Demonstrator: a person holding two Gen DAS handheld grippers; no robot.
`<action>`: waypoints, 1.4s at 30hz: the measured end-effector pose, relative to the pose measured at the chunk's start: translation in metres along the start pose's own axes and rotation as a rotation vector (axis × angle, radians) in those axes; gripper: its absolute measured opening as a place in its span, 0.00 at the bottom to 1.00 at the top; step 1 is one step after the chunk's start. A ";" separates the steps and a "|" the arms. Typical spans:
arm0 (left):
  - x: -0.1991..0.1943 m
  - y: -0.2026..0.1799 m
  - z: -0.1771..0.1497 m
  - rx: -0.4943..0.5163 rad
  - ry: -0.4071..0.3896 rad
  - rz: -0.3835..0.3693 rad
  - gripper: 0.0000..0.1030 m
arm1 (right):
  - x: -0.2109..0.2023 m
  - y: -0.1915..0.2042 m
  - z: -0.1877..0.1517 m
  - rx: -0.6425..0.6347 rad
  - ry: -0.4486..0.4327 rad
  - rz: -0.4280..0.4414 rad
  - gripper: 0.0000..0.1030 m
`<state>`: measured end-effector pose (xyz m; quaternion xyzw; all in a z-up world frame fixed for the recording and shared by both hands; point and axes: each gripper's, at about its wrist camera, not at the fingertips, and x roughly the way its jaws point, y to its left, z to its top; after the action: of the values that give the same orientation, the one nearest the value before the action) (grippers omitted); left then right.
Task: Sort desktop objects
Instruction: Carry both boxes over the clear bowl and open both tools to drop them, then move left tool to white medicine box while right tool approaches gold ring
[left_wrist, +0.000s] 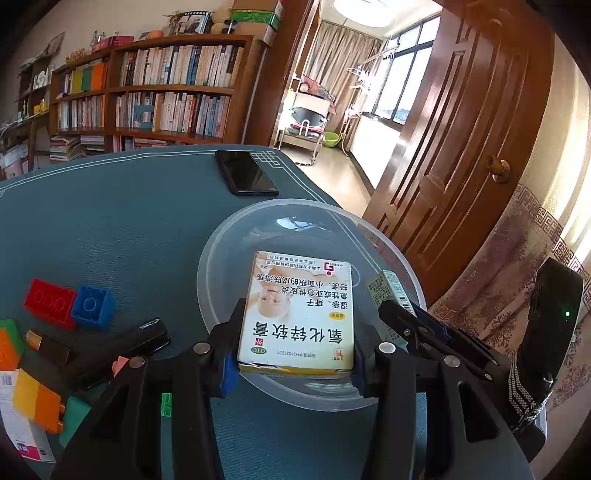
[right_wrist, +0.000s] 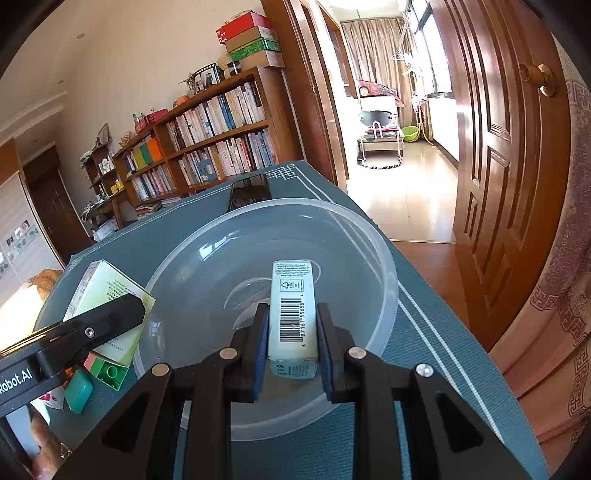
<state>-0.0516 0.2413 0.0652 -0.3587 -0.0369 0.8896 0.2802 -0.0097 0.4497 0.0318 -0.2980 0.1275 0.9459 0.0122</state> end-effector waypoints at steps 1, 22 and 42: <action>0.003 0.000 0.000 -0.001 0.007 -0.005 0.54 | 0.000 -0.002 -0.001 0.010 0.001 -0.002 0.28; -0.027 0.021 -0.011 -0.073 -0.068 0.064 0.76 | -0.030 0.014 -0.006 -0.039 -0.196 -0.124 0.81; -0.101 0.051 -0.041 -0.104 -0.153 0.150 0.76 | -0.042 0.033 -0.011 -0.113 -0.255 -0.154 0.90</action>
<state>0.0106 0.1398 0.0835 -0.3054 -0.0774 0.9298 0.1901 0.0275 0.4172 0.0550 -0.1848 0.0485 0.9780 0.0840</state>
